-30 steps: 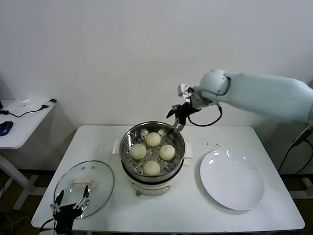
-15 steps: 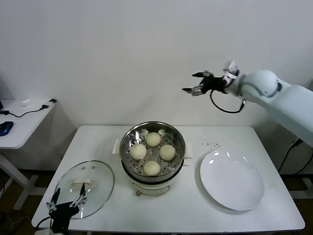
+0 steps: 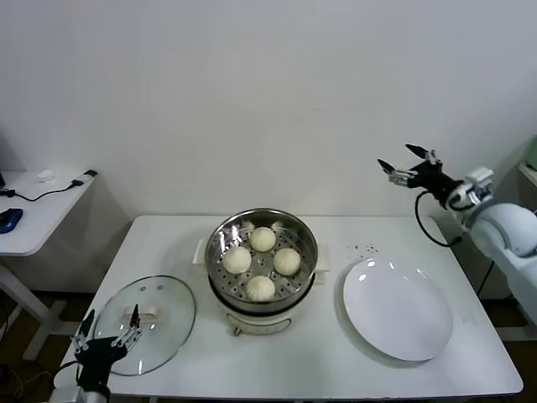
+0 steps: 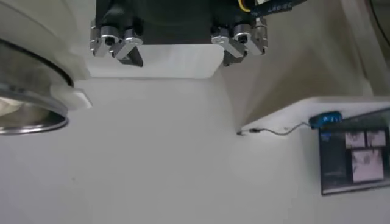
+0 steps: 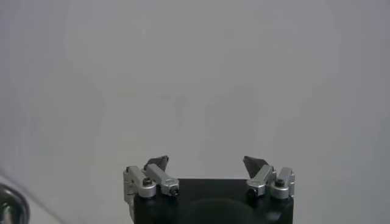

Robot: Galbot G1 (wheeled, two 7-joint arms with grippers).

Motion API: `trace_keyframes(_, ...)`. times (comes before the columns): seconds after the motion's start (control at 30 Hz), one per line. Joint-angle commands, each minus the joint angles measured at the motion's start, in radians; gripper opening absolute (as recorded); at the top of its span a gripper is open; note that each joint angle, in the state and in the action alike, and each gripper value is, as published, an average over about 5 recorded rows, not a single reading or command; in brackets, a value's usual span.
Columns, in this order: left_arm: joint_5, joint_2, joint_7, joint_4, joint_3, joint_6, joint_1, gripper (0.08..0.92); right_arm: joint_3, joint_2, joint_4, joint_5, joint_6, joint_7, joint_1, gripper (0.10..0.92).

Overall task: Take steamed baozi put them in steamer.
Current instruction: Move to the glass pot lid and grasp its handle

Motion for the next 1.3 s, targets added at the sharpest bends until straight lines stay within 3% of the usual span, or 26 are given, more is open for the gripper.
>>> trace_keyframes(0.03, 0.118, 0.039, 0.008, 0.023, -0.018, -0.073, 0.001, 0.823, 0.571, 0.299, 0.088, -0.194, 0.274, -0.026, -0.802, 0.823)
trace_keyframes(0.43, 0.362, 0.035, -0.103, 0.089, -0.018, -0.221, 0.012, 0.823, 0.469, 0.538, 0.104, -0.256, 0.415, -0.022, -0.897, 0.823)
trace_keyframes(0.57, 0.742, 0.06, -0.22, 0.202, -0.029, -0.308, -0.002, 0.823, 0.443, 0.557, 0.11, -0.279, 0.417, -0.023, -0.899, 0.823)
trace_keyframes(0.7, 1.099, 0.083, -0.322, 0.328, -0.012, -0.32, -0.012, 0.823, 0.424, 0.561, 0.115, -0.299, 0.416, -0.023, -0.9, 0.823)
trace_keyframes(0.9, 1.333, 0.101, -0.339, 0.448, 0.021, -0.282, -0.024, 0.823, 0.421, 0.56, 0.128, -0.31, 0.414, -0.021, -0.902, 0.823)
trace_keyframes(1.3, 1.395, 0.06, -0.341, 0.526, 0.038, -0.207, -0.177, 0.823, 0.432, 0.562, 0.122, -0.308, 0.418, -0.015, -0.918, 0.823)
